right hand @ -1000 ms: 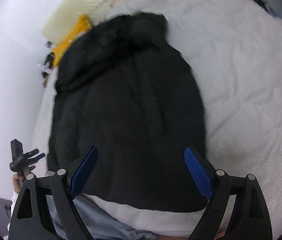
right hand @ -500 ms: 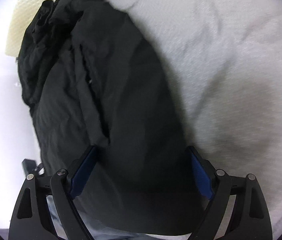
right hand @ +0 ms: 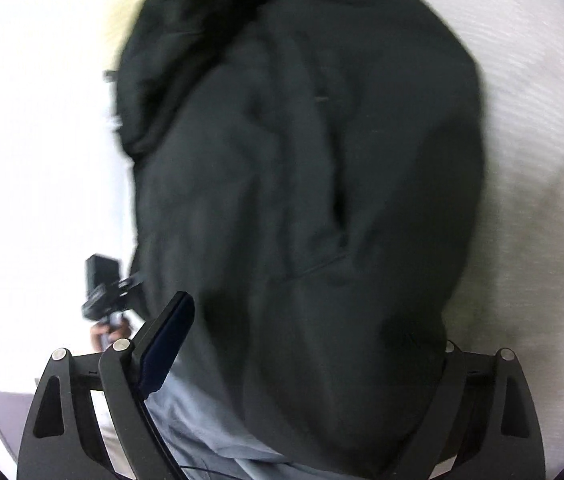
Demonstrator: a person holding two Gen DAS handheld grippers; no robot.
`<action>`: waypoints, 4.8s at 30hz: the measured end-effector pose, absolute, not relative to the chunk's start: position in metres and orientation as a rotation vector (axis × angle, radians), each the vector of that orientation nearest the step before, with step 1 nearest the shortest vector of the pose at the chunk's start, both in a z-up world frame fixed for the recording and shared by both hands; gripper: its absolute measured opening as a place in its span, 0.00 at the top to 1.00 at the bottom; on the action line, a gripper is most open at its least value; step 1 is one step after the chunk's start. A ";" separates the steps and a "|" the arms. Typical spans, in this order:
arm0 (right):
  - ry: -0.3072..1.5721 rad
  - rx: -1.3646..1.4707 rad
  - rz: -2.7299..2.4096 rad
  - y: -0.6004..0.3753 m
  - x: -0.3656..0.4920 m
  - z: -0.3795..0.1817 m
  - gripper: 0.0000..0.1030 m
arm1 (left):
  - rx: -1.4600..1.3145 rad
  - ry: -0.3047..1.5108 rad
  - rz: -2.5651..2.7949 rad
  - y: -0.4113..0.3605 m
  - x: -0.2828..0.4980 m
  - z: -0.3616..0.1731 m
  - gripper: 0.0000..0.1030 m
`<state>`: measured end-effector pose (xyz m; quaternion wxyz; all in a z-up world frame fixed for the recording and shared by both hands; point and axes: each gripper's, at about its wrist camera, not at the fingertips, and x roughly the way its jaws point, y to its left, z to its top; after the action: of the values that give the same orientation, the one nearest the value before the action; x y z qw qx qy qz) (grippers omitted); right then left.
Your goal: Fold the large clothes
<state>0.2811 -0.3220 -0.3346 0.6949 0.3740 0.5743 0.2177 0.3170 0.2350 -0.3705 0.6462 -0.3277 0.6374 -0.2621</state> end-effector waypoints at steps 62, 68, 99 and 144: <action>0.716 0.895 0.426 -0.416 0.285 -0.114 0.94 | -0.923 0.966 -0.487 0.335 0.253 -0.075 0.95; 0.789 0.969 0.321 -0.424 0.373 -0.134 0.94 | -0.934 1.030 -0.373 0.323 0.342 -0.081 0.93; 0.984 1.374 0.130 -0.443 0.515 -0.324 0.81 | -0.836 1.197 -0.179 0.282 0.522 -0.245 0.90; 0.793 0.128 0.139 -0.233 0.544 -0.291 0.15 | -0.056 0.826 -0.251 0.062 0.530 -0.260 0.36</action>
<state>0.5439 -0.2333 -0.2915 0.9181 0.0622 0.3855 0.0676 0.5303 0.0619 -0.2599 0.9079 -0.0270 0.4002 -0.1217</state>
